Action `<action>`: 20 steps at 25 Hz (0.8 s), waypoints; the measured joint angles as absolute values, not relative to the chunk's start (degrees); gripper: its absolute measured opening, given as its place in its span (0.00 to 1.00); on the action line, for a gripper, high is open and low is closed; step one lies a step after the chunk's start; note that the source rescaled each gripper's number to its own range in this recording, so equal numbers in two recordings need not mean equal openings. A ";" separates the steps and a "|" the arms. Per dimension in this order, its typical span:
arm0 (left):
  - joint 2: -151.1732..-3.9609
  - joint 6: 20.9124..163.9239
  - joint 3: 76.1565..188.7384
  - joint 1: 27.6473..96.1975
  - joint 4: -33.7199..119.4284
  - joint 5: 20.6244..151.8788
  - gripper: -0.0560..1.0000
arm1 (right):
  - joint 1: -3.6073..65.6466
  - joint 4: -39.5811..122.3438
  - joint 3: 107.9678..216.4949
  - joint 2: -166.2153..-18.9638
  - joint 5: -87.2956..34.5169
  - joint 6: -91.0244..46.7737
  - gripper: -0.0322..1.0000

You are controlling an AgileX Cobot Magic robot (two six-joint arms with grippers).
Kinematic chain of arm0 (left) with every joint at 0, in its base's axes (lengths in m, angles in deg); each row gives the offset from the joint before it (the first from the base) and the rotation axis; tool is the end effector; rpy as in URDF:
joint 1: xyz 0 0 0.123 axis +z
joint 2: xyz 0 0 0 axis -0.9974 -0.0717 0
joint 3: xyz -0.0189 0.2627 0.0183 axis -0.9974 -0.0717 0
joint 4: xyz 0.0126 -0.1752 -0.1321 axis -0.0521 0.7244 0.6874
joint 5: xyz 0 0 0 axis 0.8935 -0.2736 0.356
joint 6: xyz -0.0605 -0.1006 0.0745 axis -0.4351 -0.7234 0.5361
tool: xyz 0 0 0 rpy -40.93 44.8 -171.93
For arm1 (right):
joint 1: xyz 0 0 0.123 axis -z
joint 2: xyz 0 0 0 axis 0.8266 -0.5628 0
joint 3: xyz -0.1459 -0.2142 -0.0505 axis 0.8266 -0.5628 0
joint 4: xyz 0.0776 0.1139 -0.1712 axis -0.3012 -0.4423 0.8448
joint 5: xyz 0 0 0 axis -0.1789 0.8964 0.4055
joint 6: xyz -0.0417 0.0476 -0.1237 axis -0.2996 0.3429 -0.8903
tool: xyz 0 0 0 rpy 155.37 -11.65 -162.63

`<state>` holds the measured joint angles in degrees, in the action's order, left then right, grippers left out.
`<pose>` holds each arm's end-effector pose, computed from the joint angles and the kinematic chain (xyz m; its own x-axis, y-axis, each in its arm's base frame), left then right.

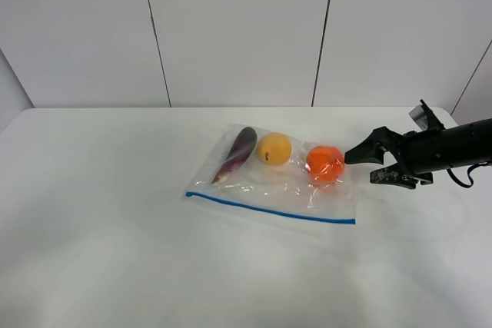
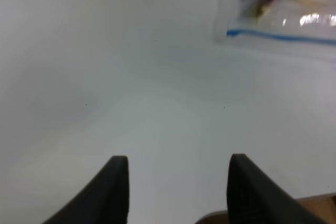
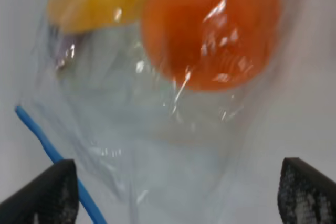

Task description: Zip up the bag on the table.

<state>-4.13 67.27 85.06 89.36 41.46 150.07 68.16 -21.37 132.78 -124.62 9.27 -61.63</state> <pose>0.0168 -0.0260 0.2452 -0.4858 0.0435 -0.8730 0.1453 0.9889 -0.0315 0.3184 0.0246 0.1191 -0.9054 0.2163 -0.3652 -0.0655 0.7788 0.6238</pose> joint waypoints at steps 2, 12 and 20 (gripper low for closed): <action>-4.13 67.27 85.06 89.36 41.46 150.07 1.00 | 68.16 -21.37 132.78 -124.62 8.10 -62.19 1.00; -4.13 67.27 85.06 89.36 41.46 150.07 1.00 | 68.16 -12.02 134.74 -124.62 -0.64 -68.13 1.00; -4.13 67.27 85.06 89.36 41.46 150.07 1.00 | 68.16 4.66 134.86 -124.62 -13.25 -61.94 1.00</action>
<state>-4.13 67.27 85.06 89.36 41.46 150.07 68.16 4.66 134.86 -124.62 -13.25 -61.94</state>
